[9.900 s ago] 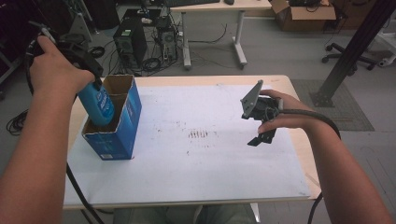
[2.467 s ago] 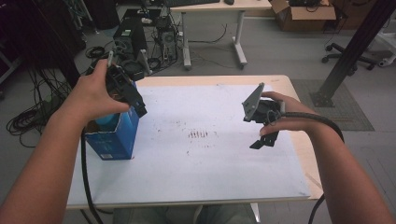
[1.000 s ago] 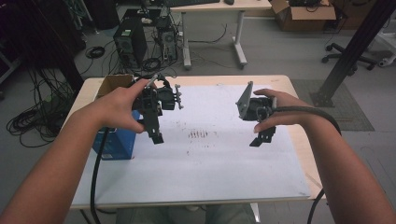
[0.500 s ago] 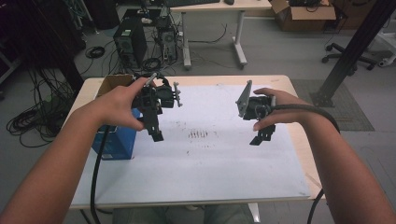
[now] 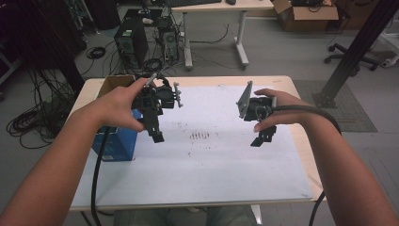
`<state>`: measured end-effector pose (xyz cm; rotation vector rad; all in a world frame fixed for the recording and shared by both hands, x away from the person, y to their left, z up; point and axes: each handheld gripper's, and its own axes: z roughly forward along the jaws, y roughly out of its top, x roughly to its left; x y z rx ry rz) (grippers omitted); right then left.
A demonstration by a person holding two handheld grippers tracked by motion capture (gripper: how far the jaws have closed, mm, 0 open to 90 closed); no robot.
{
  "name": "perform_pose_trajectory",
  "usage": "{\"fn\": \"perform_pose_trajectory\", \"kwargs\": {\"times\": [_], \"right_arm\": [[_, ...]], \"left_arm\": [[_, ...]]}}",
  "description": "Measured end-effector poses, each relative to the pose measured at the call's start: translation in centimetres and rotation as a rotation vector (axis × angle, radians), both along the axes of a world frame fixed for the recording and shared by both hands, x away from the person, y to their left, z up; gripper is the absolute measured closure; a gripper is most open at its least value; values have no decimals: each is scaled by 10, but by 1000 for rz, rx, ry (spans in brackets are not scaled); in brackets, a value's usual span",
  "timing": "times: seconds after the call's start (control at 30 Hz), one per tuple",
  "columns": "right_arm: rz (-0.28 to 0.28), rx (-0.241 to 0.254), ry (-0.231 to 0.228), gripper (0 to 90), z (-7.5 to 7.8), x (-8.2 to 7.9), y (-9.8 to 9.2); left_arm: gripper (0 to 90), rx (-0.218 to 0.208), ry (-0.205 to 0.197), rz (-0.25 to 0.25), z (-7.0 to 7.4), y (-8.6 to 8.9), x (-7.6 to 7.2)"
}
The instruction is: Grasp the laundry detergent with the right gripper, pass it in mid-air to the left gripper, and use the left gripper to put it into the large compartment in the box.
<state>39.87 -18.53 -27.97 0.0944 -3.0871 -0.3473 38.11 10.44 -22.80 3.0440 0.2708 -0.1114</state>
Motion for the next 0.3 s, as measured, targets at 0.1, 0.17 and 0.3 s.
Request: {"fn": "perform_pose_trajectory", "kwargs": {"times": [0.1, 0.17, 0.3], "right_arm": [[4, -3, 1, 38, -1, 1, 0], [2, 1, -1, 37, -1, 1, 0], [3, 5, -6, 40, 2, -1, 0]], "left_arm": [[1, 0, -1, 3, -1, 0, 0], [2, -5, -2, 6, 0, 0, 0], [1, -6, -6, 18, 0, 0, 1]]}}
